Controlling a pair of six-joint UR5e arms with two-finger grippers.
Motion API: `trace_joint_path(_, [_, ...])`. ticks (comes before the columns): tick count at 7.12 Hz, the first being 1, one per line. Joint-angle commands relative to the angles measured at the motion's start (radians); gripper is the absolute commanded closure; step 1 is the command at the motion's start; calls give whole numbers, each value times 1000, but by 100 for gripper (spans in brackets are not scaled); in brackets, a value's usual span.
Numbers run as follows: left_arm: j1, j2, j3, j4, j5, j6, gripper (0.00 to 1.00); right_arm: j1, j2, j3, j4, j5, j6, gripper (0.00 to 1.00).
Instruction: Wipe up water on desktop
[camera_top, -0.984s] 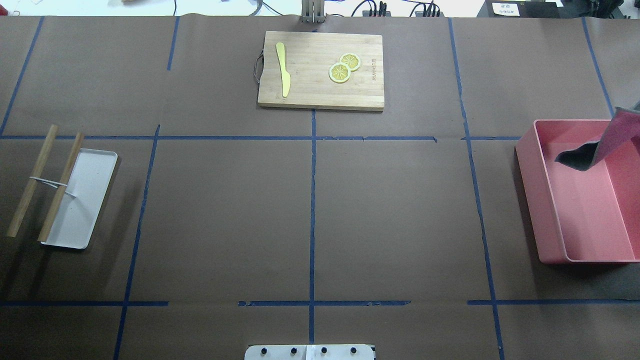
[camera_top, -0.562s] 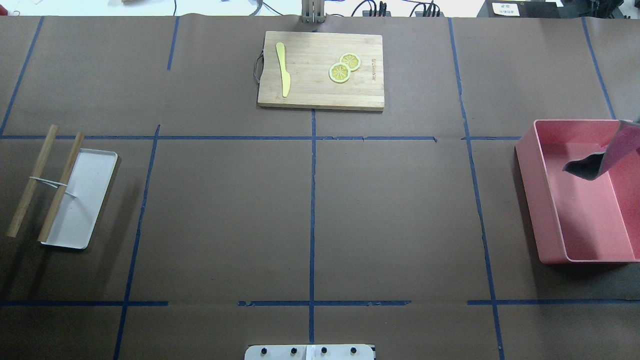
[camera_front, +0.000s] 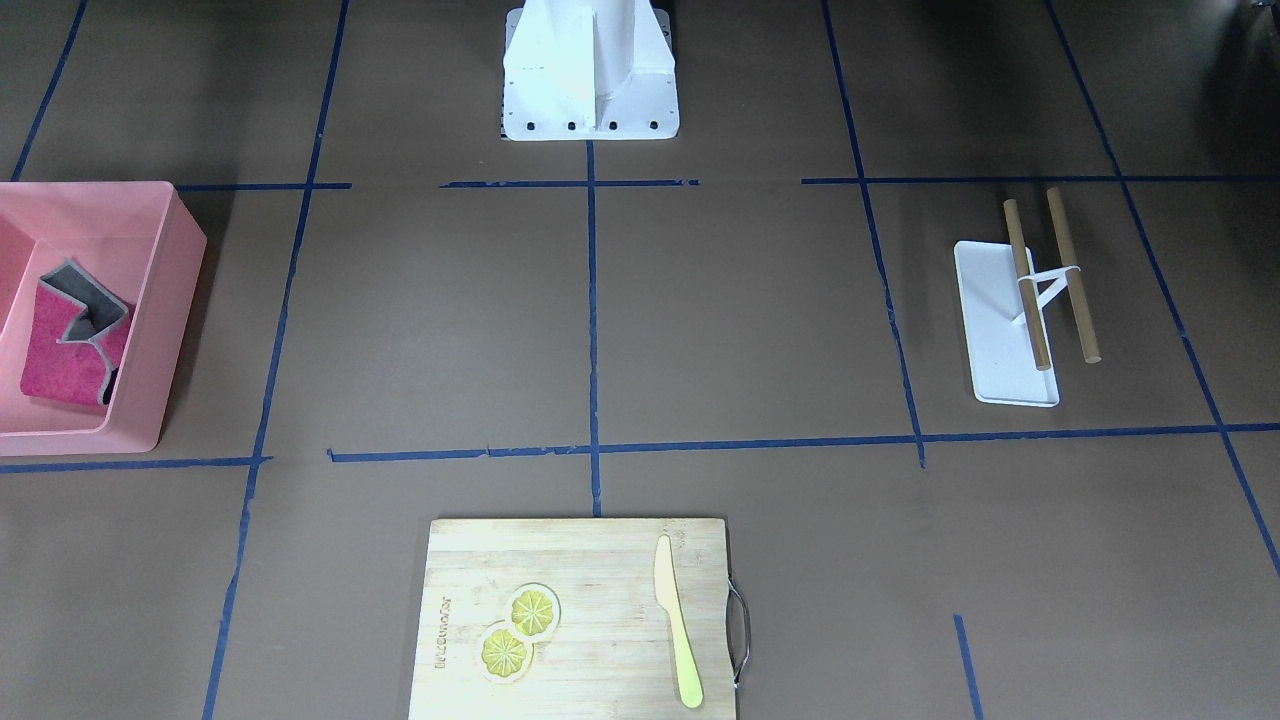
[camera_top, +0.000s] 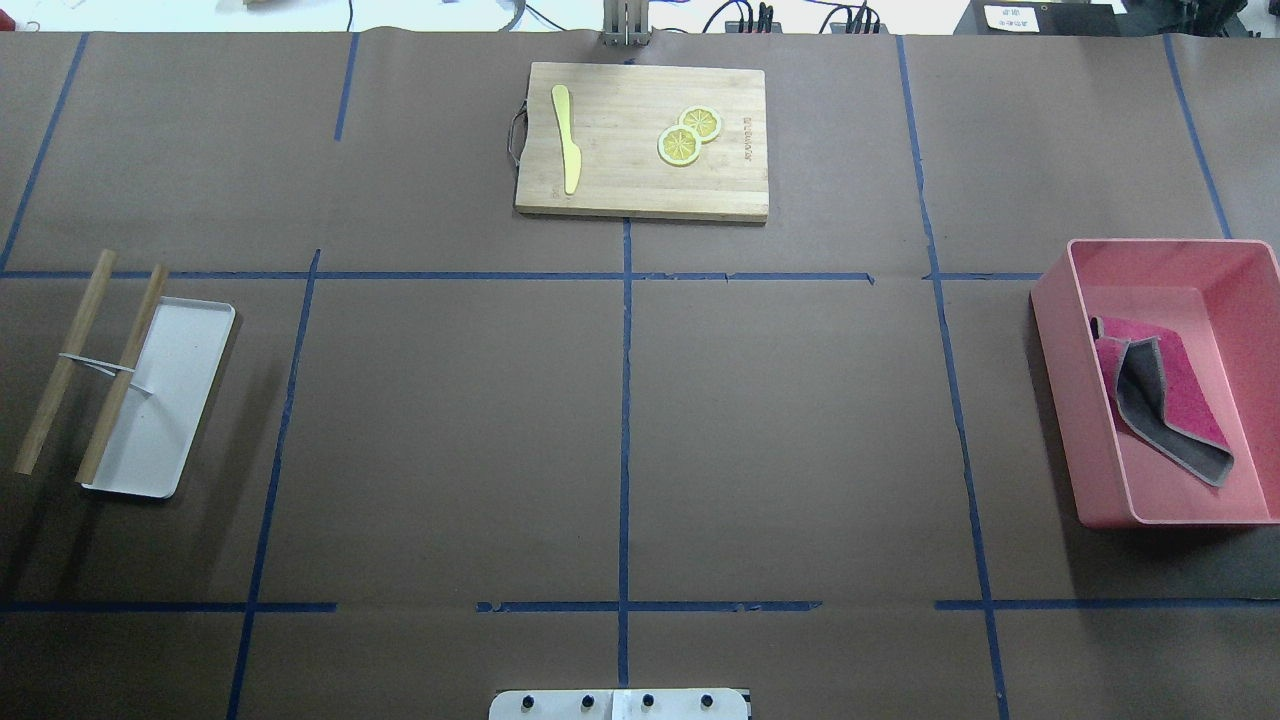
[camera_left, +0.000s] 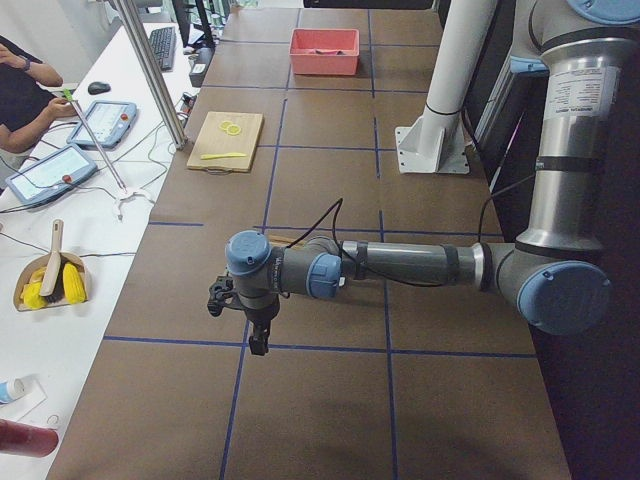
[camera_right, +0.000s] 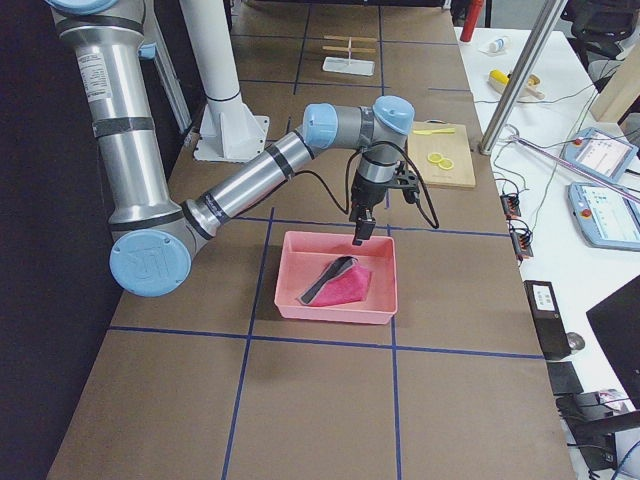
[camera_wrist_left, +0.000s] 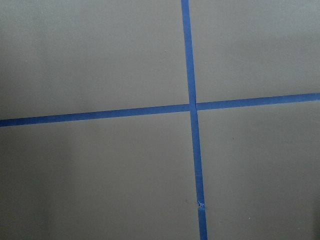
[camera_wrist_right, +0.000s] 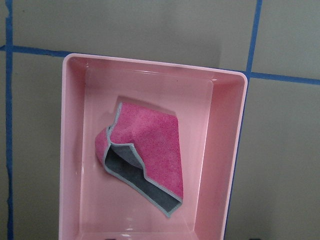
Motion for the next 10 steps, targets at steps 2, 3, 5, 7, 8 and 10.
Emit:
trace_joint_path(2, [-2, 12, 11, 3, -2, 3, 0, 109, -180, -96, 402, 147, -13, 0])
trace_joint_path(3, [-5, 14, 9, 12, -4, 3, 0, 127, -184, -119, 415, 181, -12, 0])
trace_joint_path(5, [-32, 44, 8, 12, -80, 7, 0, 126, -178, -199, 422, 186, -18, 0])
trace_joint_path(7, [-51, 49, 11, 11, -117, 7, 0, 146, -147, -228, 449, 198, -12, 0])
trace_joint_path(8, [-51, 49, 11, 9, -114, 7, 0, 149, -153, -250, 449, 198, -13, 0])
trace_joint_path(10, [-51, 50, 9, 5, -114, 7, 0, 201, -187, -296, 452, 198, -22, 0])
